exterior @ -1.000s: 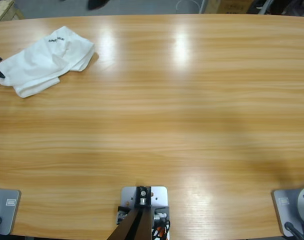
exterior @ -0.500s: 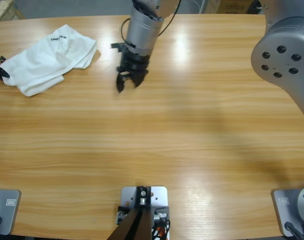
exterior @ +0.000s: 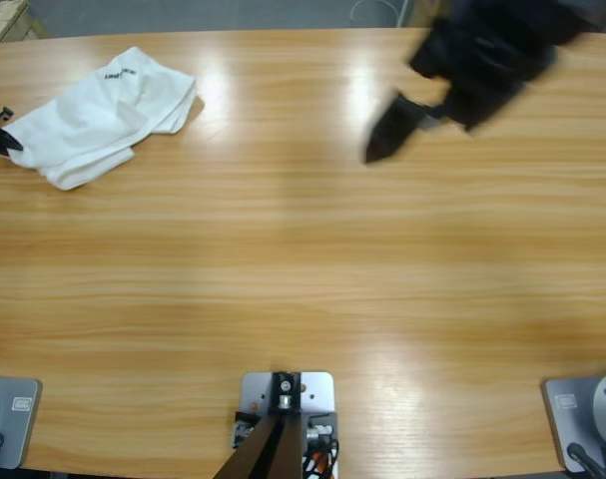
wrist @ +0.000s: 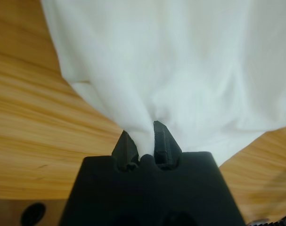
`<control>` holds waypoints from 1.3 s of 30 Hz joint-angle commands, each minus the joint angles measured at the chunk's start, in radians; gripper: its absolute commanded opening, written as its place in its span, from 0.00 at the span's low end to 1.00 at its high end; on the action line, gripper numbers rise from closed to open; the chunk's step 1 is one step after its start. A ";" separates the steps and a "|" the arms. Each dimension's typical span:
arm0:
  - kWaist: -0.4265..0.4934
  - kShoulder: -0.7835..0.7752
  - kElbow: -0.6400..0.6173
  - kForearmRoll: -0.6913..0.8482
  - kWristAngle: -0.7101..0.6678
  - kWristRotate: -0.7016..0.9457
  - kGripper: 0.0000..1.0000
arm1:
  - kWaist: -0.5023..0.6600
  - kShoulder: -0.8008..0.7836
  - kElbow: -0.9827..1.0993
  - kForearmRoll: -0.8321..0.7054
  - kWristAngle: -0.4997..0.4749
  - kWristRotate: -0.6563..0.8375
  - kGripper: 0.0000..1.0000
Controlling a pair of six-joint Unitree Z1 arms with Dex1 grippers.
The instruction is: Fold clothes
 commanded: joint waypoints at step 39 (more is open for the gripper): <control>-0.521 0.090 -0.116 -0.034 -0.020 0.122 1.00 | -0.140 -0.492 0.634 -0.142 0.040 0.048 1.00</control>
